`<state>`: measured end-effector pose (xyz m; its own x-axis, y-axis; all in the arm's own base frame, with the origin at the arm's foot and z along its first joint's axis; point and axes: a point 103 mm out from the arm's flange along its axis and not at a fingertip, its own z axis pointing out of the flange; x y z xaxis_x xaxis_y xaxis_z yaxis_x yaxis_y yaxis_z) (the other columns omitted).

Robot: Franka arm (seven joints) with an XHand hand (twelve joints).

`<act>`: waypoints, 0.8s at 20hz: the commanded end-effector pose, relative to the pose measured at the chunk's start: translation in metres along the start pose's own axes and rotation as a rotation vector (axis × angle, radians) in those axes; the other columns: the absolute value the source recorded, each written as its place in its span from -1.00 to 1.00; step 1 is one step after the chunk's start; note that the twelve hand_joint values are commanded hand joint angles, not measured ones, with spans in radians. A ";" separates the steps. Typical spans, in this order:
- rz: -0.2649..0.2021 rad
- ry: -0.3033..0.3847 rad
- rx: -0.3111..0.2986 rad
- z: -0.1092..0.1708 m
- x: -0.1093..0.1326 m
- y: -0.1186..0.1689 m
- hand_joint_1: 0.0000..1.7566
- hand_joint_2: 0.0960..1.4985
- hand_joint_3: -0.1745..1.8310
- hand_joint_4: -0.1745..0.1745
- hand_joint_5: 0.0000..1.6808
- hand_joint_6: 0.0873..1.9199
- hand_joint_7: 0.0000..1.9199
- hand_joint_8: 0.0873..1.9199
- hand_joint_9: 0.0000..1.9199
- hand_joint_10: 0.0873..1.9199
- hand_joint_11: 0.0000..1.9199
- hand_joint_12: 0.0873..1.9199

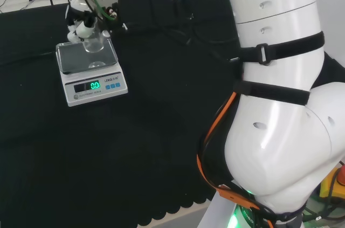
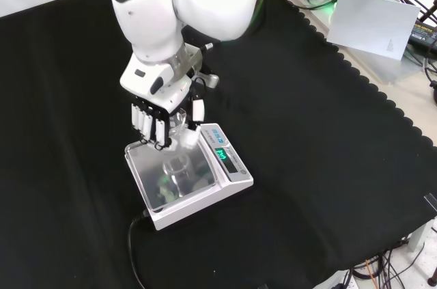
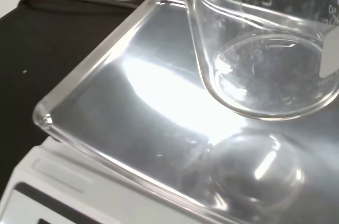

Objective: Put the beaker on the electronic balance.

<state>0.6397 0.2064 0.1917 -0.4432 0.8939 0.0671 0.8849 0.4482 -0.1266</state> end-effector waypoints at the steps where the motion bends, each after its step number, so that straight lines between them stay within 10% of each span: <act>1: -0.054 0.006 0.029 0.016 0.029 0.015 0.24 0.03 -0.34 0.72 0.29 -0.08 0.14 -0.01 0.41 -0.55 0.14 0.04; 16: -0.037 0.027 0.057 0.040 0.020 0.032 0.24 0.03 -0.34 0.76 0.29 -0.08 0.13 -0.01 0.41 -0.56 0.15 0.03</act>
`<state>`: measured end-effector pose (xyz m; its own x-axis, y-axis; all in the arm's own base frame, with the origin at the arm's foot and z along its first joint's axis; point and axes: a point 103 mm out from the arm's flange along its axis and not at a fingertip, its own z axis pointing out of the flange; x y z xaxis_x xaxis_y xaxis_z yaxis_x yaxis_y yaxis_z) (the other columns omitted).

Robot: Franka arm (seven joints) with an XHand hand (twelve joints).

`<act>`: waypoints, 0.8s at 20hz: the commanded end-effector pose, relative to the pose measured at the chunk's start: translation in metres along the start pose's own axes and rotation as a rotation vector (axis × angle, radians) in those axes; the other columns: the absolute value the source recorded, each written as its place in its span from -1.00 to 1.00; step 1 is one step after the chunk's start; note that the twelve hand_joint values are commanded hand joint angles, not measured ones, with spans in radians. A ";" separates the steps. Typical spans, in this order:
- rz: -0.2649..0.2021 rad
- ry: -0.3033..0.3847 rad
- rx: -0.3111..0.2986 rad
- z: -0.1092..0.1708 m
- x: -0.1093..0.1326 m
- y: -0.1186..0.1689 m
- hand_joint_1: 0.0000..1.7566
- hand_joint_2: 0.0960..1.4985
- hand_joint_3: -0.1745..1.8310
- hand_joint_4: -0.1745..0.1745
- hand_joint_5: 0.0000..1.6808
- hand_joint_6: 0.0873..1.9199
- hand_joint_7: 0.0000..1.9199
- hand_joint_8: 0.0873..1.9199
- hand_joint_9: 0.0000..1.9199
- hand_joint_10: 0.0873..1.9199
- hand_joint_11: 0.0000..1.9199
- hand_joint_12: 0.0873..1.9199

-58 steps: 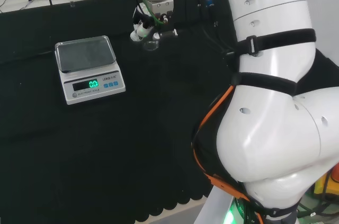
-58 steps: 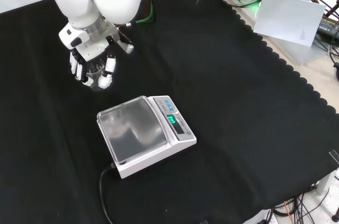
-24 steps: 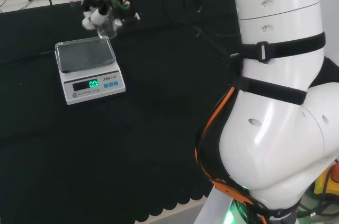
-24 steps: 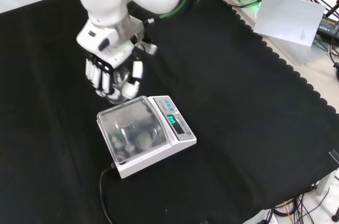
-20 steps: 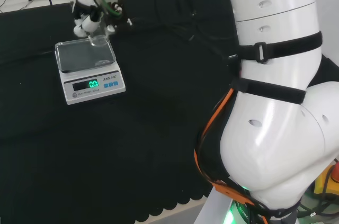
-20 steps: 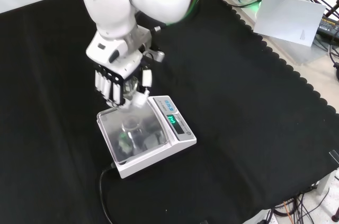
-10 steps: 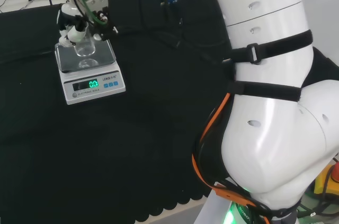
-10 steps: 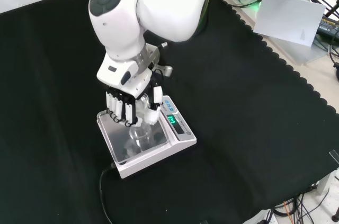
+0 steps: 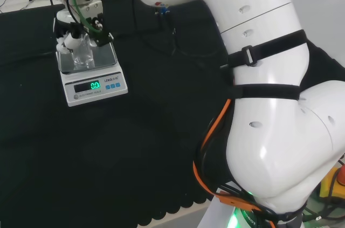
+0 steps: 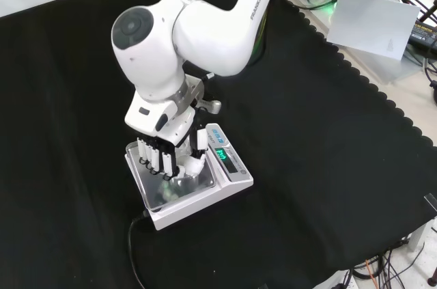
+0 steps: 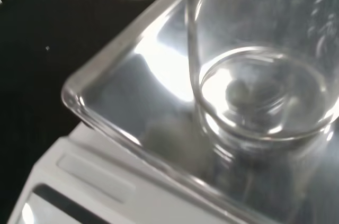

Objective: Put the beaker on the electronic balance.

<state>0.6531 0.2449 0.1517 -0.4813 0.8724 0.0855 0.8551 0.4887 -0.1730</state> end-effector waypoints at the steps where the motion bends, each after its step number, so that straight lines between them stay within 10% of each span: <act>1: 0.008 0.022 0.001 0.000 -0.007 -0.004 0.23 0.05 -0.36 0.86 0.28 -0.08 0.10 0.00 0.39 -0.55 0.13 0.04; 5: -0.010 0.045 -0.005 -0.022 -0.013 -0.009 0.16 -0.26 -0.25 0.53 -0.22 0.02 -0.17 -0.01 0.19 -0.47 -0.13 0.20; 8: -0.013 0.050 -0.032 -0.047 -0.017 -0.016 0.06 -0.43 -0.21 0.31 -0.62 -0.27 -0.43 -0.04 -0.06 -0.35 -0.41 0.38; 16: -0.033 0.021 0.008 -0.096 -0.029 -0.041 -0.27 -0.37 -0.54 0.43 -0.86 -1.00 -0.93 -0.30 -0.72 -0.14 -0.96 0.62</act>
<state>0.6558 0.2179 0.2195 -0.4917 0.8621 0.1224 0.8517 0.5054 -0.1383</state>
